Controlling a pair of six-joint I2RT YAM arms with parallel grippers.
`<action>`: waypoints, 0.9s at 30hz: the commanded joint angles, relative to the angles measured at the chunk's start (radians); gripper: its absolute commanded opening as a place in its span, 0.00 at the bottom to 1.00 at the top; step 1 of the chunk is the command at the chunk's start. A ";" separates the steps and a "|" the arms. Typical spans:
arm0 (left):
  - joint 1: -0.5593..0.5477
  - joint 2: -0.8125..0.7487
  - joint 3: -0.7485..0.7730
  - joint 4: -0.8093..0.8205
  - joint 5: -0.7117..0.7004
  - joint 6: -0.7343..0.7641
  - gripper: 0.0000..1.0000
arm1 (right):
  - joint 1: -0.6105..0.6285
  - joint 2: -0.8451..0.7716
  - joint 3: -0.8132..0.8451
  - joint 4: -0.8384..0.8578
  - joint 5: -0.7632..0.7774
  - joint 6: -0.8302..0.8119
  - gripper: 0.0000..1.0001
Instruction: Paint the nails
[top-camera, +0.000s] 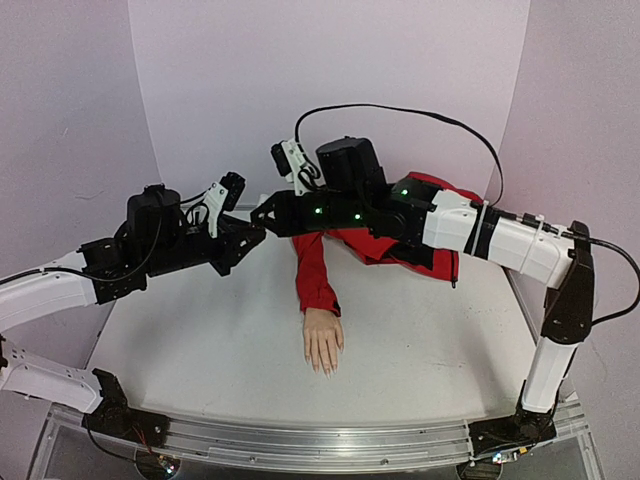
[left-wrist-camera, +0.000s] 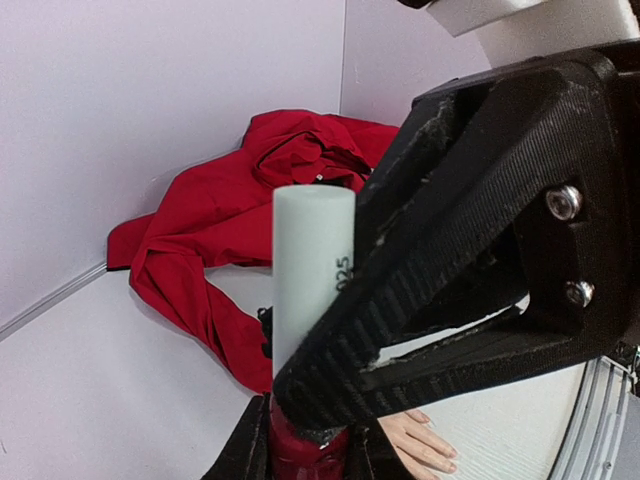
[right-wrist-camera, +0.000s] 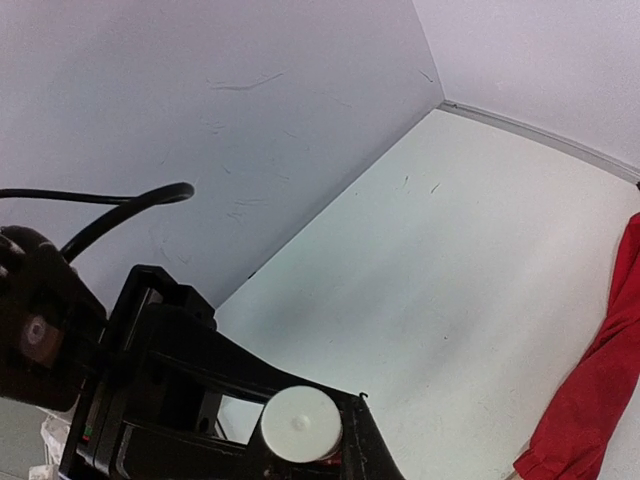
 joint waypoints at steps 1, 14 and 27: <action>-0.006 -0.015 0.042 0.052 0.057 -0.037 0.00 | 0.003 -0.020 0.027 0.040 -0.035 -0.023 0.01; 0.064 -0.015 0.098 0.042 0.936 0.018 0.00 | -0.003 -0.101 -0.086 0.022 -0.991 -0.404 0.00; 0.064 -0.025 0.055 0.012 0.685 0.040 0.00 | -0.003 -0.159 -0.144 0.016 -0.615 -0.343 0.66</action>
